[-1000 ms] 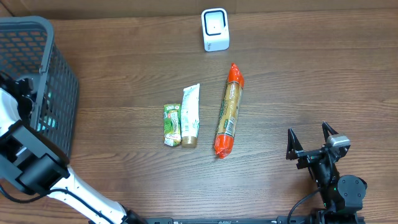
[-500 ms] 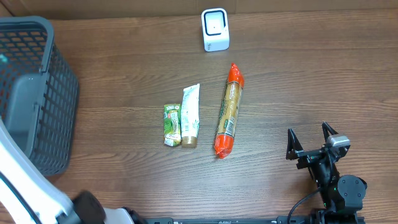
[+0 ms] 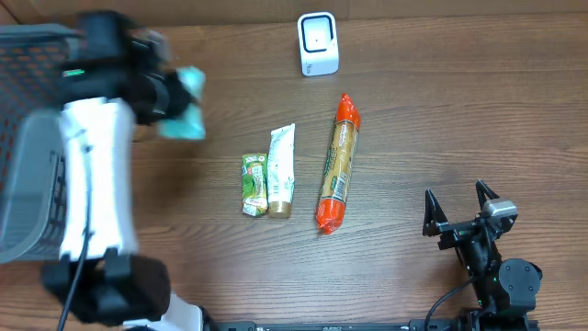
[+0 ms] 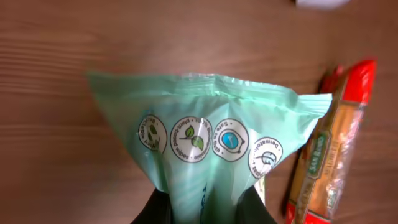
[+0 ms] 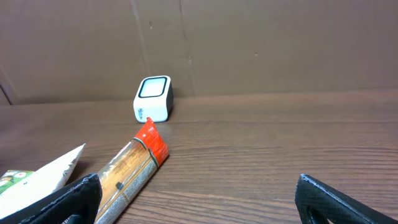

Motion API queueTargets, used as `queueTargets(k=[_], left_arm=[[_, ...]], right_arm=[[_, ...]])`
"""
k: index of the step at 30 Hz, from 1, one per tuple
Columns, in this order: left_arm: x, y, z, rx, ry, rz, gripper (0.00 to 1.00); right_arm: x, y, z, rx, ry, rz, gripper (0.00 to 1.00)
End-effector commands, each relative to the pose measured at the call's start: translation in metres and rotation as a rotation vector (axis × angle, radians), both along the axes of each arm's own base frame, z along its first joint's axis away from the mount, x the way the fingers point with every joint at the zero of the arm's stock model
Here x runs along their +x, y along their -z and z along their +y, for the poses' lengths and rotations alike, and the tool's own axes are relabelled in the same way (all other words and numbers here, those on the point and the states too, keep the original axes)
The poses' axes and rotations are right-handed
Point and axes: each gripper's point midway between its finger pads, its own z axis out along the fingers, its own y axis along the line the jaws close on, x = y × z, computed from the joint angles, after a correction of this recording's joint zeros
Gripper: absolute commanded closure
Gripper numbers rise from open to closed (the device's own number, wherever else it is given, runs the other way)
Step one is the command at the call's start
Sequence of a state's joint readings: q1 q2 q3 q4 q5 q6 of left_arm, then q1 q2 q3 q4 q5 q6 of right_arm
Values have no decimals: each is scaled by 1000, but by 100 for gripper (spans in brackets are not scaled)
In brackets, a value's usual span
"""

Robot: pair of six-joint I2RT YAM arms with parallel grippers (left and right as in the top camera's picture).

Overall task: Scan the item barcode
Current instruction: 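Grasp the teal packet with the left gripper and lift it out, then place the teal packet on the table left of the green carton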

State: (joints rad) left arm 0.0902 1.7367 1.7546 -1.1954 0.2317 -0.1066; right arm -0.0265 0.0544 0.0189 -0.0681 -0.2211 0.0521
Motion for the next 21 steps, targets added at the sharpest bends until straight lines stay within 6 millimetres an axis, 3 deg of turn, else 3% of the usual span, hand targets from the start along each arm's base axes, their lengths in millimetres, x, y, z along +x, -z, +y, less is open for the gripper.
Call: queueTargets(k=[1,6,11,21], left_arm=[[-13,73,-35,-47,12,128,96],[-30,139,-28,-6,-65,186,96],[-33,178,-22,30,-75,140,96],[-54,213,-29,-16,-86,153,96]], right_arm=[[0,2,-1,-3,8,-4,0],[0,2,-1,-3,8,-4,0],[0,2,-1,-3,8,-4,0],[0,2,-1,-3,8,-4,0]])
